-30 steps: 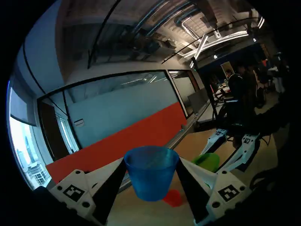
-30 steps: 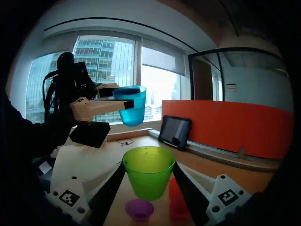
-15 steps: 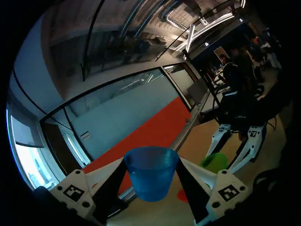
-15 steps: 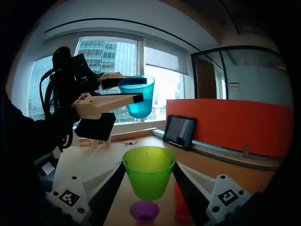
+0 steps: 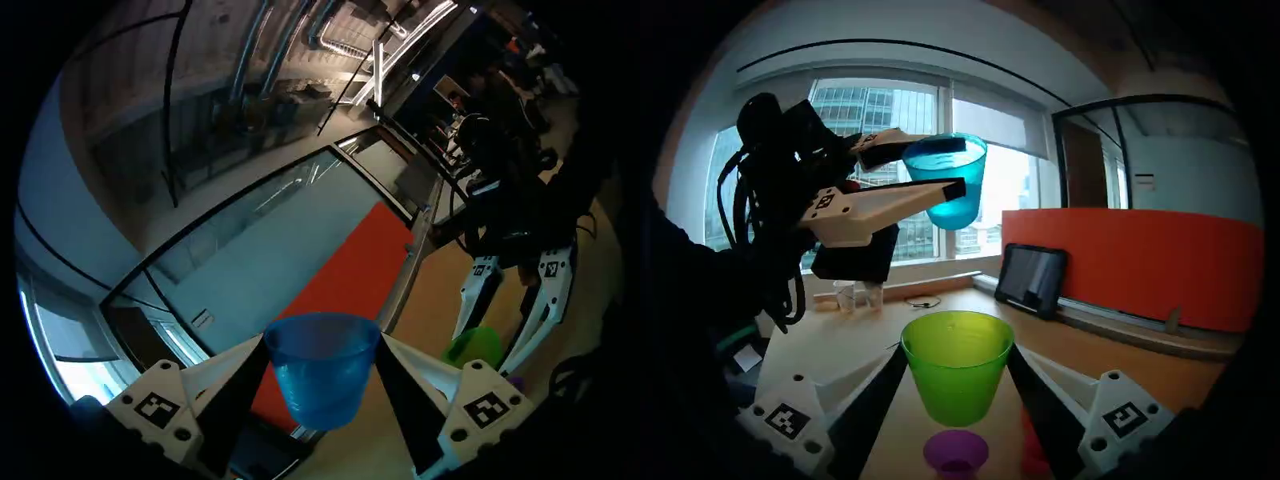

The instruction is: Pour water

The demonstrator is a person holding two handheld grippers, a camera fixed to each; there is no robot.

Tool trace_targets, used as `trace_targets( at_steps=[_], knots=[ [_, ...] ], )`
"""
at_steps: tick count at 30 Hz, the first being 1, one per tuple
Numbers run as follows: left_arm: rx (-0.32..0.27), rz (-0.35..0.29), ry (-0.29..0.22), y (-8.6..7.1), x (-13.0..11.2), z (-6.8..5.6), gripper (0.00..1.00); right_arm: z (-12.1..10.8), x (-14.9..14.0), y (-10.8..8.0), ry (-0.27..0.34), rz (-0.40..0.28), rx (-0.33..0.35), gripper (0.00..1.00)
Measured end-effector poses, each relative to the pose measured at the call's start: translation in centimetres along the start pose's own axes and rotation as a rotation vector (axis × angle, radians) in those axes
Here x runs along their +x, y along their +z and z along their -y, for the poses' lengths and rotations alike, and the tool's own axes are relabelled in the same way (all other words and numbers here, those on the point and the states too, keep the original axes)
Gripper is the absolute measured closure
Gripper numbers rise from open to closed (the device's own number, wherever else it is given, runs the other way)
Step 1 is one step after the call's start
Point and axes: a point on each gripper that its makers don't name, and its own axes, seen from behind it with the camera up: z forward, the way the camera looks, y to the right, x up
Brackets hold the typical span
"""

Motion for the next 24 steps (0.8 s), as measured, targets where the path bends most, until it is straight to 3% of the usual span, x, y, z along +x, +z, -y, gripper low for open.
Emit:
trace_targets(
  at_steps=[24],
  knots=[
    [0.020,0.002,0.222,0.77,0.62,-0.07,0.12,0.70,0.11,0.78,-0.008,0.003,0.028,0.09]
  ],
)
